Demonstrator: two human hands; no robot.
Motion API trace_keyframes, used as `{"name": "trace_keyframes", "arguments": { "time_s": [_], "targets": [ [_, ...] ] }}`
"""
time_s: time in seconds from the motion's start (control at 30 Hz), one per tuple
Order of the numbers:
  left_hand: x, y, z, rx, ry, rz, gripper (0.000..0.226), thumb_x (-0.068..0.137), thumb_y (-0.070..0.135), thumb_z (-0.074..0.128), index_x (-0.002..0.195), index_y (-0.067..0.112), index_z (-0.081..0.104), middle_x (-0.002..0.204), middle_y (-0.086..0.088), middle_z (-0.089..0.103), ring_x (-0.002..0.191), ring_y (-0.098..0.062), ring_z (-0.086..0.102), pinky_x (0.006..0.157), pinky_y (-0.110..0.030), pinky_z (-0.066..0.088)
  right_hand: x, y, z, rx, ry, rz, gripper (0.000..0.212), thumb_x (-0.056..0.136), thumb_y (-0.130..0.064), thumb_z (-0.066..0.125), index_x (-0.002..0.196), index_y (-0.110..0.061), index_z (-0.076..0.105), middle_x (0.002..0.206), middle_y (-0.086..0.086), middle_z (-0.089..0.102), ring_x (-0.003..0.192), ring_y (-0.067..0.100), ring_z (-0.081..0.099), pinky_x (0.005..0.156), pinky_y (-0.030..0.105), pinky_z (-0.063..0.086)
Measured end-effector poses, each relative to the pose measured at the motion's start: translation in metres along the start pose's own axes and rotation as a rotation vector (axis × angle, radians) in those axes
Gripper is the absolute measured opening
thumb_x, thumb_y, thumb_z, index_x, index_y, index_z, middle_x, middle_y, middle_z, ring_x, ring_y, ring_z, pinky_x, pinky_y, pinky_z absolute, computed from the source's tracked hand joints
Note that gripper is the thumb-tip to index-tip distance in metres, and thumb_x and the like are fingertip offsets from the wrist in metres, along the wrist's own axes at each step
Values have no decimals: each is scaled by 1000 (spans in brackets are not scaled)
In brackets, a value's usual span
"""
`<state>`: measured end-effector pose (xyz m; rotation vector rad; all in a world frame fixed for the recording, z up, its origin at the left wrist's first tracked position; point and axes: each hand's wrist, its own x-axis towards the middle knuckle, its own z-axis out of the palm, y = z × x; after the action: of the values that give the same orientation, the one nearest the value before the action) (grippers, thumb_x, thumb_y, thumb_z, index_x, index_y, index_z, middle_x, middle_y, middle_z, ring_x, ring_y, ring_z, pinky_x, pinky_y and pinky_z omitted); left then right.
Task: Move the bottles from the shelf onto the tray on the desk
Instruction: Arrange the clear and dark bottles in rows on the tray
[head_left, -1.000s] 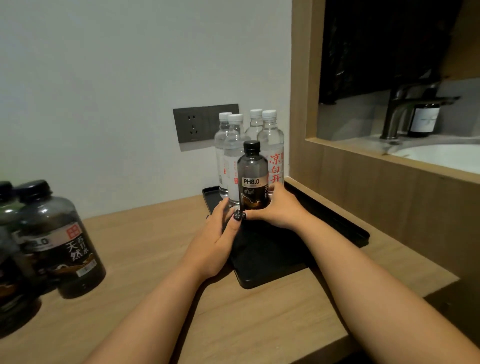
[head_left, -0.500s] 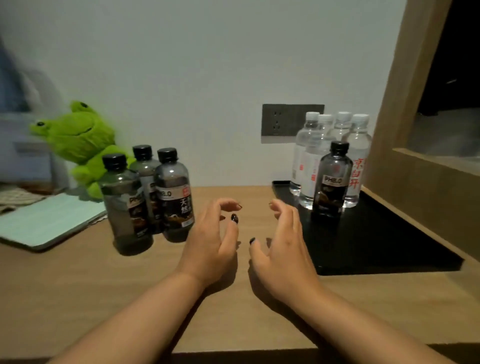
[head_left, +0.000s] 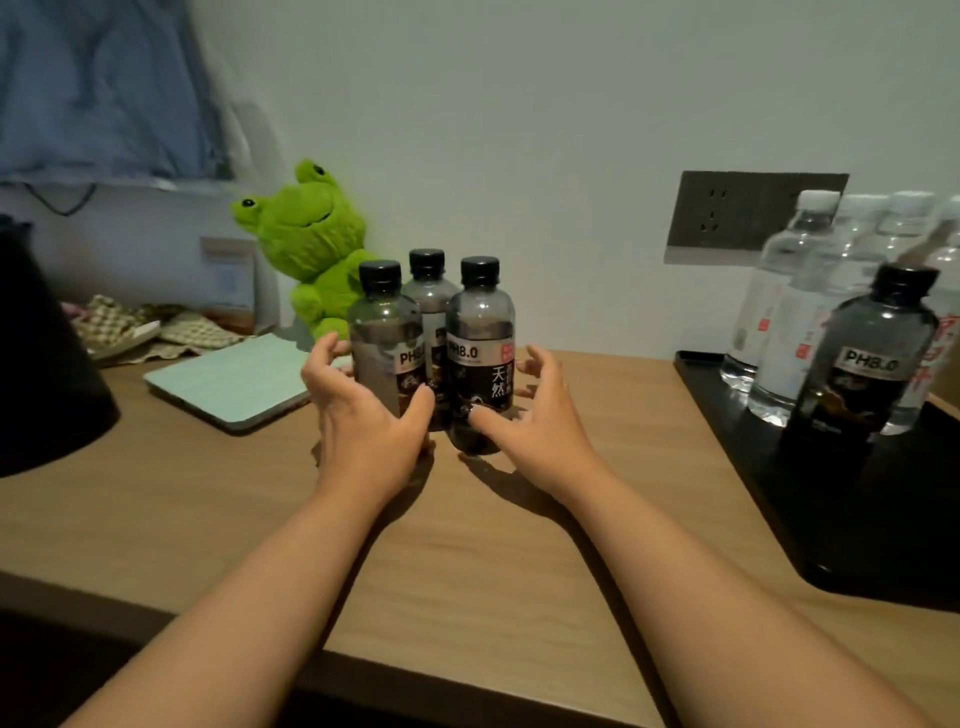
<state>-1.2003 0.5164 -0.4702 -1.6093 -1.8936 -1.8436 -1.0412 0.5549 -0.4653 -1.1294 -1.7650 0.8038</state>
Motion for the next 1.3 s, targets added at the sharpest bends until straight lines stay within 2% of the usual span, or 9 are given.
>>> {"name": "trace_keyframes", "arguments": {
  "time_s": [0.1,0.2,0.33,0.57,0.67,0.77,0.97,1.13,1.3],
  "targets": [
    [2,3,0,-87,-168,-139,86,80,18,73,142,16,13,113,12,44,104,-6,45,88,-21,35,2,0,4,15,-59,-76,84,77,-26,76,144,-31,26,123,-22,46,113,1,47,92,20,45],
    [2,4,-2,-81,-154,-175,91,75,20,78,143,16,18,95,25,42,99,-5,46,86,-21,35,0,3,-1,18,-31,-73,73,81,-22,75,141,-28,34,121,-18,49,101,-5,49,86,13,43],
    [4,-4,-8,-118,-167,-265,74,60,31,86,116,25,39,116,3,59,109,-15,58,94,-35,48,-4,7,-12,89,32,23,79,79,-20,78,144,-19,34,129,-1,55,110,9,55,90,21,45],
    [-7,3,-21,-299,-352,-276,34,71,10,82,98,25,69,88,6,74,84,1,67,79,-21,54,-11,2,-9,5,-62,37,81,76,-22,80,143,-22,34,134,-4,55,115,9,54,87,19,41],
    [-11,-2,-28,-374,-471,-298,57,62,20,87,115,20,66,107,2,73,104,-14,67,92,-35,51,-16,-1,-11,-37,-53,40,72,77,-23,78,138,-23,39,128,-4,59,111,8,55,87,22,42],
    [-14,-1,-29,-380,-531,-296,85,49,26,93,125,21,56,119,5,66,113,-9,59,93,-27,45,-30,-4,-18,-57,-61,62,70,81,-21,75,139,-22,37,130,-3,58,114,10,53,92,24,40],
    [-15,2,-29,-247,-557,-173,72,64,12,86,128,21,54,117,8,63,109,-5,56,81,-16,40,-68,-4,-47,-104,-79,105,70,85,-21,71,142,-25,31,140,-3,50,127,14,47,99,29,38],
    [-21,11,-26,-243,-627,-137,84,61,19,88,134,22,46,117,13,59,113,-6,54,90,-20,43,-75,-8,-39,-192,104,78,101,70,-33,83,148,-26,21,145,-4,27,132,15,36,105,32,36],
    [-31,22,-22,-222,-616,-67,73,62,33,87,126,23,53,120,8,63,115,-11,57,99,-33,45,-79,-7,-43,-104,104,8,92,73,-22,81,146,-27,26,140,-6,45,125,7,44,101,27,40]
  ]
}}
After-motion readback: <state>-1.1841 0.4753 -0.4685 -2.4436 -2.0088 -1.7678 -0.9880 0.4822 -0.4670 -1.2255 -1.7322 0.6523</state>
